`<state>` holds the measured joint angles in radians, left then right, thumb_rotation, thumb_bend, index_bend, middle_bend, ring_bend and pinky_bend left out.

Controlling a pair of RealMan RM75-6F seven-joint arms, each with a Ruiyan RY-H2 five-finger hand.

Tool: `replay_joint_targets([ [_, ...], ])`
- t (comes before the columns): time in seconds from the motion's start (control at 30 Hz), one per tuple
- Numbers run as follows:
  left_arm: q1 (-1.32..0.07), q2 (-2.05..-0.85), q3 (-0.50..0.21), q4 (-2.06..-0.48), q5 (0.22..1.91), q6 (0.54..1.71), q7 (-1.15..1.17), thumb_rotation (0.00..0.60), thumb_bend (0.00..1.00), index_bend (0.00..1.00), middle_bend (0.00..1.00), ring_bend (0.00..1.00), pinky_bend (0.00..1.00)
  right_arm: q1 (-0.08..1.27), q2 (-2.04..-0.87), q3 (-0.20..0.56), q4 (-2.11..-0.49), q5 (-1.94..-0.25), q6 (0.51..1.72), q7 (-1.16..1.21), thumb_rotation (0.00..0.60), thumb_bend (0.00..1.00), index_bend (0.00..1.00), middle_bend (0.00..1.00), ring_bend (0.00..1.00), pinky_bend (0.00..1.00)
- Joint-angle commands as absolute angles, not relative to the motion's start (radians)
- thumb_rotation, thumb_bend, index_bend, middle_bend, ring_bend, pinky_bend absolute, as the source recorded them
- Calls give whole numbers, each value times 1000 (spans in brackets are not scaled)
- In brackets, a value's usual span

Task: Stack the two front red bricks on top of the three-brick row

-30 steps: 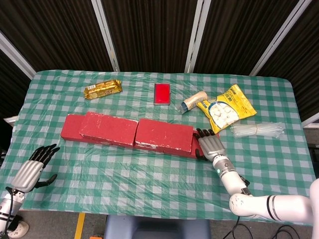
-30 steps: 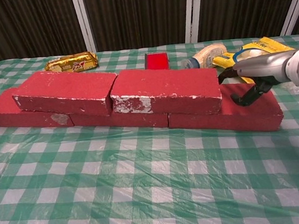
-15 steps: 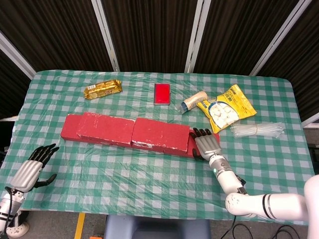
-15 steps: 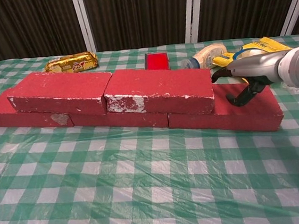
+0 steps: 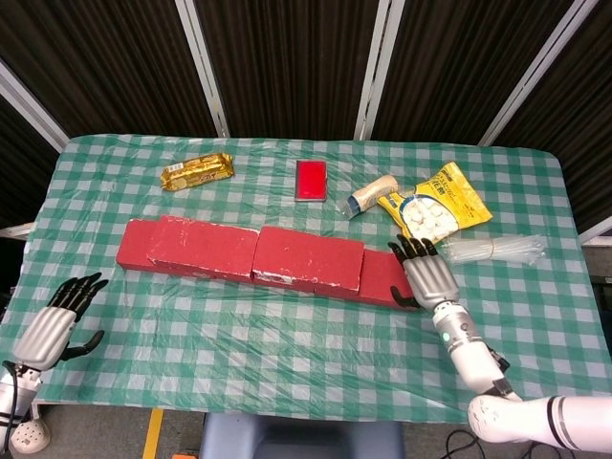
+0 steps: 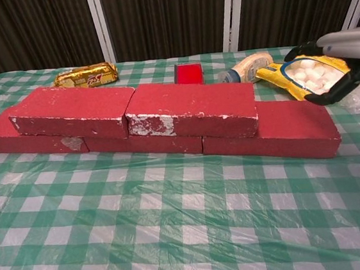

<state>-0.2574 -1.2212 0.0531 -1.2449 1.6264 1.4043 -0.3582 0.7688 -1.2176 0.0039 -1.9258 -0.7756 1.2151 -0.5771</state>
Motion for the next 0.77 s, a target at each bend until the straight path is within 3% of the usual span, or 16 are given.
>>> replay_joint_targets([
  [0.03,-240,-1208,40,-1272,1618,1437,-326,600,396,0,0,0,0,515,-1177,-144,-1943,-1193,1531,-445,488,392,0,0,0,0],
  [0.17,-212,-1196,30,-1316,1592,1463,-246,600,408,0,0,0,0,358,-1227,-226,-1798,-1367,1675,-359,512,350,0,0,0,0],
  [0.3,-195,-1183,30,-1369,1570,1460,-150,600,411,0,0,0,0,262,-1276,-255,-1632,-1442,1728,-295,516,349,0,0,0,0],
  [0.47,-182,-1189,19,-1404,1553,1468,-63,600,413,0,0,0,0,207,-1281,-233,-1542,-1446,1718,-229,528,349,0,0,0,0],
  [0.77,-168,-1191,16,-1423,1563,1485,-10,600,413,0,0,0,0,170,-1240,-189,-1567,-1480,1684,-183,526,348,0,0,0,0],
])
